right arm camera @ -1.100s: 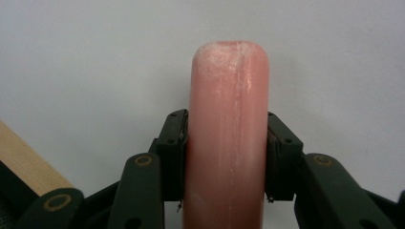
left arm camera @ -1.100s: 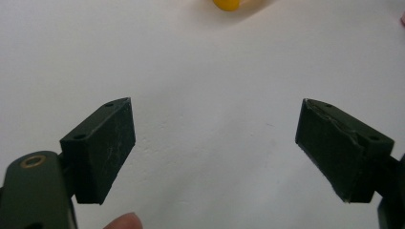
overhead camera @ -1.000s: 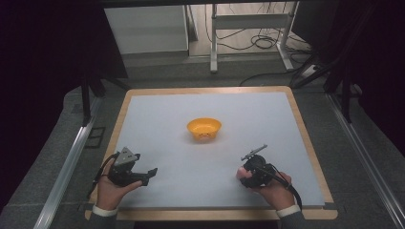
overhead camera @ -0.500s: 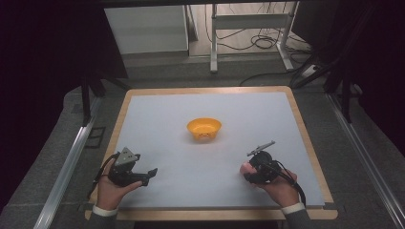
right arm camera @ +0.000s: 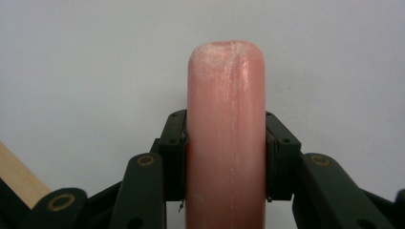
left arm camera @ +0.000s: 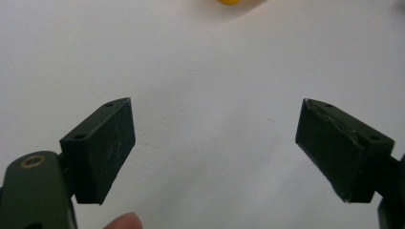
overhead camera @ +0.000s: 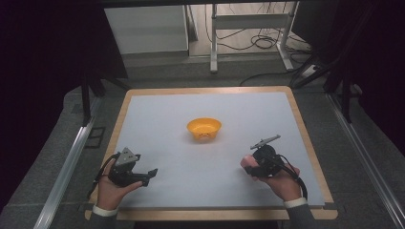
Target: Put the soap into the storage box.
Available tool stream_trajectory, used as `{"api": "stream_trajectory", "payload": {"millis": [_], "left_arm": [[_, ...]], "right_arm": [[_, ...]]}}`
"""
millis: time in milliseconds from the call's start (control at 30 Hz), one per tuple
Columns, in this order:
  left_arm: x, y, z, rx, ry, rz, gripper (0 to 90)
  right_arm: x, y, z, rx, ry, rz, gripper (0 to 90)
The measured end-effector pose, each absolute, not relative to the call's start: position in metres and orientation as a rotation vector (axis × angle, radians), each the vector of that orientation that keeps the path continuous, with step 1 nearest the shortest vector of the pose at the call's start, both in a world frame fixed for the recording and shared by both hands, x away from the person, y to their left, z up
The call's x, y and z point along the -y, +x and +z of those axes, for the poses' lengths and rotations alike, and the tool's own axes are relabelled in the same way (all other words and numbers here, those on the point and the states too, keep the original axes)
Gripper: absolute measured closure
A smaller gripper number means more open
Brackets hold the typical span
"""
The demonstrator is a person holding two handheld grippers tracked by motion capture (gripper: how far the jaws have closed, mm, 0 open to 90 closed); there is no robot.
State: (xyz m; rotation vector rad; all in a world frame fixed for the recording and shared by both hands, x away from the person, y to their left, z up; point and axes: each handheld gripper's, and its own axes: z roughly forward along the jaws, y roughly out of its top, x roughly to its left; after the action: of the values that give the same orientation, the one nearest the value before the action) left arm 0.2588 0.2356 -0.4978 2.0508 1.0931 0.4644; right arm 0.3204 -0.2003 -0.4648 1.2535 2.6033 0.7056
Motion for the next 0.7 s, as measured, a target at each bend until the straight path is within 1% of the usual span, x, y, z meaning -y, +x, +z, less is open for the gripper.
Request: {"api": "stream_trajectory", "payload": {"millis": [700], "left_arm": [[-0.235, 0.259, -0.499, -1.090, 2.065, 0.472, 13.8]], "right_arm": [[0.198, 0.339, -0.459, -2.593, 1.236, 0.739, 59.6]]}}
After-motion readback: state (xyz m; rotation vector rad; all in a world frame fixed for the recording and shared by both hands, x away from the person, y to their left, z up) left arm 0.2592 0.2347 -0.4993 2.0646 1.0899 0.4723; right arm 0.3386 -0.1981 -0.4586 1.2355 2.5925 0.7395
